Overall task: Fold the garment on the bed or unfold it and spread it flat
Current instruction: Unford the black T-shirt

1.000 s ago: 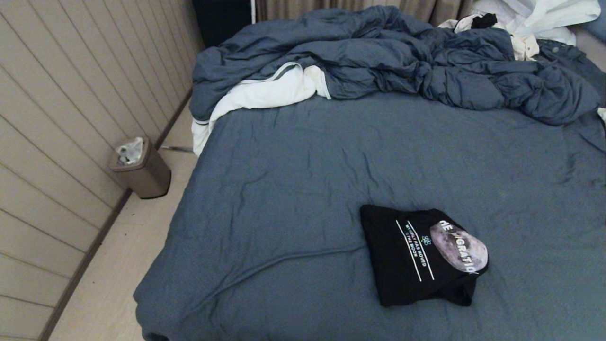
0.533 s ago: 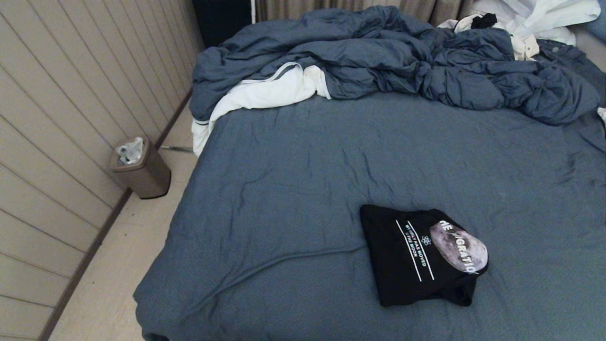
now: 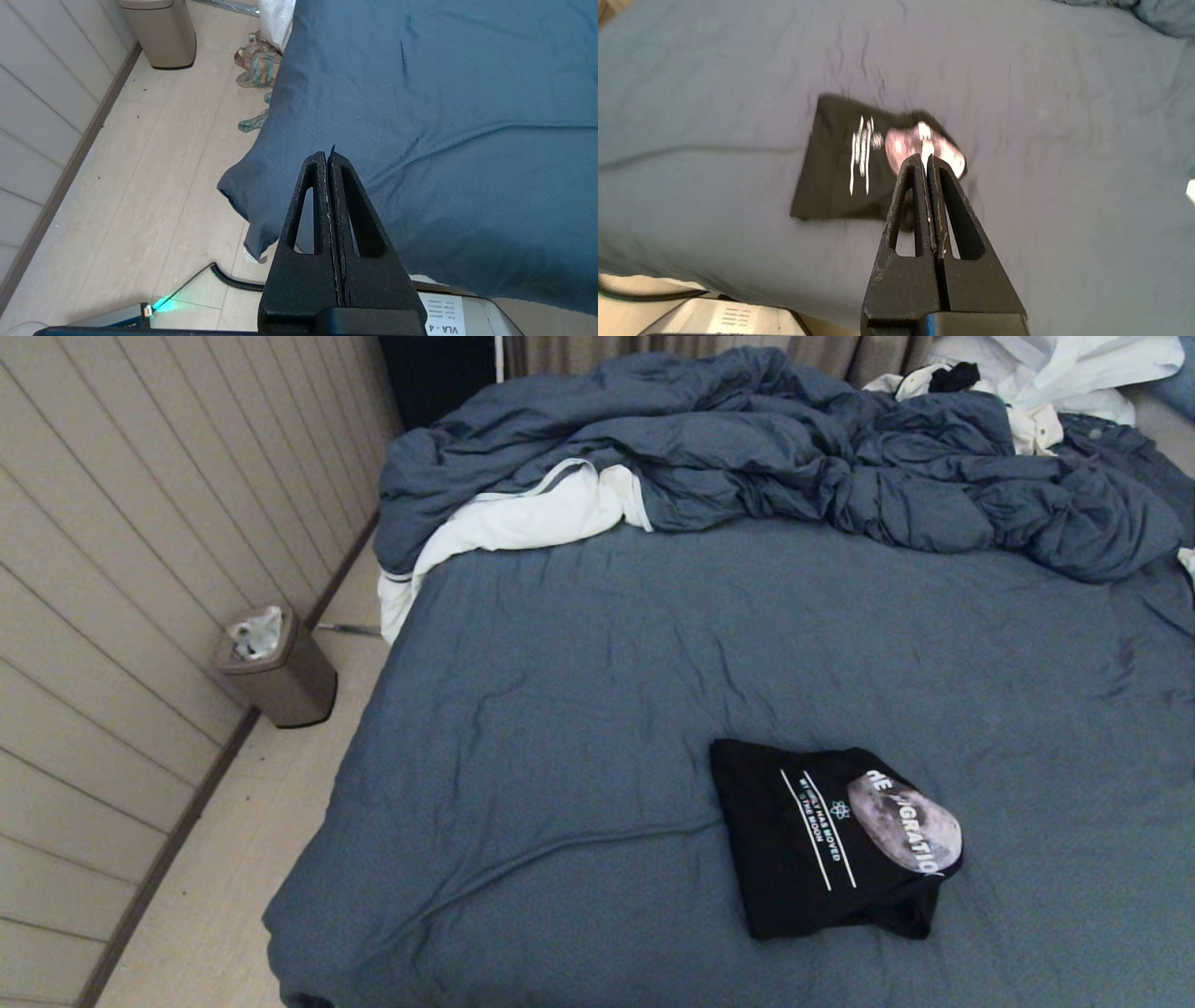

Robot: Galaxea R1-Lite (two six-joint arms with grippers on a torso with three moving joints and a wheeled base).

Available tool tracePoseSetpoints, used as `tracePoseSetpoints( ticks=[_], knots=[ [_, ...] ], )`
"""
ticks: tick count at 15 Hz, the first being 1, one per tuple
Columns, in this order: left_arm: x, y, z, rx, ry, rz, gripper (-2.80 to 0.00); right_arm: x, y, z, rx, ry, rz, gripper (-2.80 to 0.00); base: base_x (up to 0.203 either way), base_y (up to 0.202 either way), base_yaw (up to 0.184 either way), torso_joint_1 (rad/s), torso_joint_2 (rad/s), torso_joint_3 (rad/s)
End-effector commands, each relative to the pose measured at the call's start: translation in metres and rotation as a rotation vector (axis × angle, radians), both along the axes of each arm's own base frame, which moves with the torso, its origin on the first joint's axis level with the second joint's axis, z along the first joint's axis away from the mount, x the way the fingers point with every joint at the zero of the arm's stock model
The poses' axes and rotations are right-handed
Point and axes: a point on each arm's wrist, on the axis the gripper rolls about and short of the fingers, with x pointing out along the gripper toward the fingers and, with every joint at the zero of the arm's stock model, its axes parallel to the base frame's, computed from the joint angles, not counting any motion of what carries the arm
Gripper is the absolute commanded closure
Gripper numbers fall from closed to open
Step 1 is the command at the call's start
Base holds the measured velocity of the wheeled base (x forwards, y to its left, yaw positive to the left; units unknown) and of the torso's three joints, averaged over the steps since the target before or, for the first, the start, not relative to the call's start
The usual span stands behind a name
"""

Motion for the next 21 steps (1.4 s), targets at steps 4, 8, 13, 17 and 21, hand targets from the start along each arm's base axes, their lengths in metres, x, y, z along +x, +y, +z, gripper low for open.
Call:
tracePoseSetpoints(
  ticks=[4,8,13,17,21],
  knots=[
    [0.000,0.000,0.000,0.000,0.003,0.001,0.00,0.130,0.003,0.090,0.003,0.304,0.047,0.00,0.000,0.000,0.000,0.000,0.00,0.000],
    [0.000,0.000,0.000,0.000,0.001,0.000,0.00,0.209,0.056,0.065,-0.056,0.738,0.120,0.00,0.000,0.000,0.000,0.000,0.00,0.000],
    [0.000,0.000,0.000,0.000,0.001,0.000,0.00,0.258,0.159,-0.007,-0.400,0.944,-0.057,0.00,0.000,0.000,0.000,0.000,0.00,0.000],
    [0.000,0.000,0.000,0.000,0.002,0.001,0.00,0.285,0.200,-0.051,-0.518,1.003,-0.099,-2.80,0.000,0.000,0.000,0.000,0.00,0.000],
    [0.000,0.000,0.000,0.000,0.001,0.000,0.00,0.317,0.231,-0.080,-0.539,1.002,-0.130,-2.80,0.000,0.000,0.000,0.000,0.00,0.000]
  ],
)
